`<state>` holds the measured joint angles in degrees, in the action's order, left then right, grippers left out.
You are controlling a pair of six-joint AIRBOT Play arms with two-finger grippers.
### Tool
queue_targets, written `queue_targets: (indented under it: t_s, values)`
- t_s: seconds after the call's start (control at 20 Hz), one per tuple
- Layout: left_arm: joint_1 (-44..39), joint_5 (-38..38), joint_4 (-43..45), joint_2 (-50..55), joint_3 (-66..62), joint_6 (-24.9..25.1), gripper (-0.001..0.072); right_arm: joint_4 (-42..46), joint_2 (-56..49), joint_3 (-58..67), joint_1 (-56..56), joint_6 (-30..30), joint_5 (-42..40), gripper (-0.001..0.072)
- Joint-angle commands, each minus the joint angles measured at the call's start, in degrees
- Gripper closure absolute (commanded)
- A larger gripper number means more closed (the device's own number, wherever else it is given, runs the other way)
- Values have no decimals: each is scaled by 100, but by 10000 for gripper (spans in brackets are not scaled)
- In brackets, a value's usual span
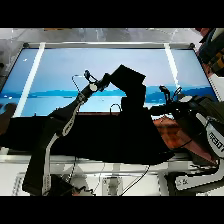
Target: Fold the clothes and pants, and hang the long-sleeved shirts on hangers.
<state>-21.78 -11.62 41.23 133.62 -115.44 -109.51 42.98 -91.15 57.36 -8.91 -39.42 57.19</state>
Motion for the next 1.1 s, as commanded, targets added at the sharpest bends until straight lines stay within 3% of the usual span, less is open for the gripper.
queue_targets:
  t_s: [0.0, 0.2, 0.35, 0.5, 0.6, 0.85, 0.9, 1.05]
  values:
    - [59, 55, 737, -245, -149, -42, 700, -7, 72, 2, -2, -13, -179, 692]
    - [33, -951, 3101, -1082, -144, -42, 700, 201, 516, 2, -2, -509, -953, 693]
    - [42, -1882, 4951, -1923, -144, -44, 700, 1010, 1012, 0, -2, -1386, -1631, 693]
    - [197, -2992, 6710, -2743, -144, 111, 699, 1939, 1556, 0, -2, -2179, -1788, 693]
    - [380, -3644, 7134, -3147, -144, 986, 699, 2463, 1875, 0, -2, -2675, -1722, 693]
    - [907, -5748, 7128, -3613, -129, 4131, 698, 2833, 2297, 0, -2, -3029, -1290, 692]
    - [1005, -6100, 7132, -3620, -98, 4350, 698, 2859, 2299, 0, -2, -3032, -1143, 692]
    - [1355, -6614, 7128, -3589, 238, 4400, 698, 2903, 2299, 0, -2, -3029, -876, 692]
